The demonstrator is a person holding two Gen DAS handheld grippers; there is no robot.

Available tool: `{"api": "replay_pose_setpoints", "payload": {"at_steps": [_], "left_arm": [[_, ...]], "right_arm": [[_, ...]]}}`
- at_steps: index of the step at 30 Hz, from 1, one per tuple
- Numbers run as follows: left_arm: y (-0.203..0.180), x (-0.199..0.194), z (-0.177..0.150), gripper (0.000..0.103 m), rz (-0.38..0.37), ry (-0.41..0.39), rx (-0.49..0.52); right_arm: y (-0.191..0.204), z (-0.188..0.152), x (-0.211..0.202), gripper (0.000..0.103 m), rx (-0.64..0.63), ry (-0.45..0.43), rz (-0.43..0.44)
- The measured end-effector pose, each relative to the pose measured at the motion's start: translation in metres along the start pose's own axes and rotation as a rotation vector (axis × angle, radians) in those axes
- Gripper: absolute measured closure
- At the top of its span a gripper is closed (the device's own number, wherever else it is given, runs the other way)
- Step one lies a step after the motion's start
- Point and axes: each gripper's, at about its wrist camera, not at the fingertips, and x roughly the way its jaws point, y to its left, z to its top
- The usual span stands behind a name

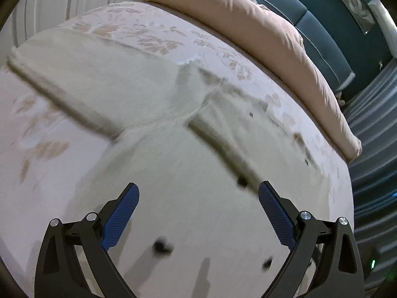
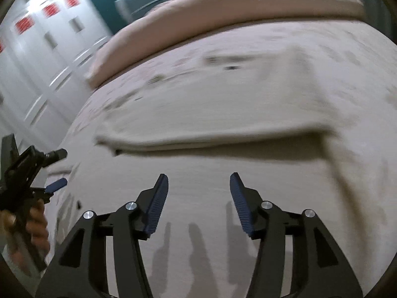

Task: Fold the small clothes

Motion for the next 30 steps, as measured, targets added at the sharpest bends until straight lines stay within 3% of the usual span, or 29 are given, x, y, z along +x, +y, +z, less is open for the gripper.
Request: {"api": "replay_pose_setpoints", "payload": {"at_steps": [5,9,10,12,13,14,17,19,20,22,23,24,25,26,27,28,30], "left_arm": [[-0.017,0.045,0.026,0.008,-0.045,0.015,-0.048],[-0.014,0.074,0.031,0.013,-0.027,0.055,-0.133],[-0.014,0.073,0.031,0.02,-0.025,0.041,-0.132],[-0.021,0.075,0.034,0.045,-0.023,0.023,-0.082],[-0.024,0.076,0.036,0.079,-0.034,0.024,-0.061],[-0.029,0.078,0.04,0.094,-0.046,0.032,-0.031],[-0.048,0.055,0.052,0.097,-0.08,-0.056,0.034],[-0.063,0.029,0.059,0.103,-0.111,-0.148,0.073],[-0.073,0.008,0.061,0.103,-0.134,-0.216,0.1],[-0.08,-0.012,0.058,0.103,-0.132,-0.286,0.132],[-0.079,-0.011,0.054,0.103,-0.112,-0.283,0.141],[-0.075,-0.001,0.05,0.103,-0.086,-0.255,0.147],[-0.066,0.024,0.042,0.103,-0.023,-0.181,0.146],[-0.06,0.042,0.038,0.103,0.006,-0.116,0.134],[-0.048,0.055,0.03,0.103,0.019,-0.051,0.103],[-0.035,0.064,0.02,0.103,-0.016,0.006,0.044],[-0.023,0.061,0.012,0.103,-0.055,0.007,-0.005]], "right_arm": [[-0.051,0.009,0.002,0.046,0.149,-0.009,-0.04],[-0.066,0.018,0.014,0.039,0.25,-0.024,-0.003],[-0.07,0.02,0.015,0.038,0.274,-0.029,0.009],[-0.072,0.03,0.025,0.037,0.326,-0.037,0.027],[-0.073,0.038,0.03,0.037,0.344,-0.039,0.03],[-0.074,0.043,0.032,0.044,0.348,-0.042,0.027],[-0.071,0.067,0.028,0.09,0.327,-0.082,0.007],[-0.067,0.077,0.003,0.092,0.322,-0.196,0.069],[-0.063,0.08,-0.02,0.093,0.294,-0.296,0.126],[-0.059,0.076,-0.037,0.093,0.235,-0.375,0.126],[-0.06,0.072,-0.031,0.093,0.188,-0.356,0.051],[-0.067,0.069,-0.011,0.094,0.163,-0.274,-0.03],[-0.084,0.06,0.023,0.095,0.186,-0.13,-0.131],[-0.101,0.049,0.043,0.096,0.237,-0.037,-0.165],[-0.108,0.043,0.044,0.097,0.267,-0.055,-0.12],[-0.112,0.041,0.033,0.097,0.283,-0.107,-0.072],[-0.113,0.042,0.027,0.094,0.291,-0.102,-0.082]]}}
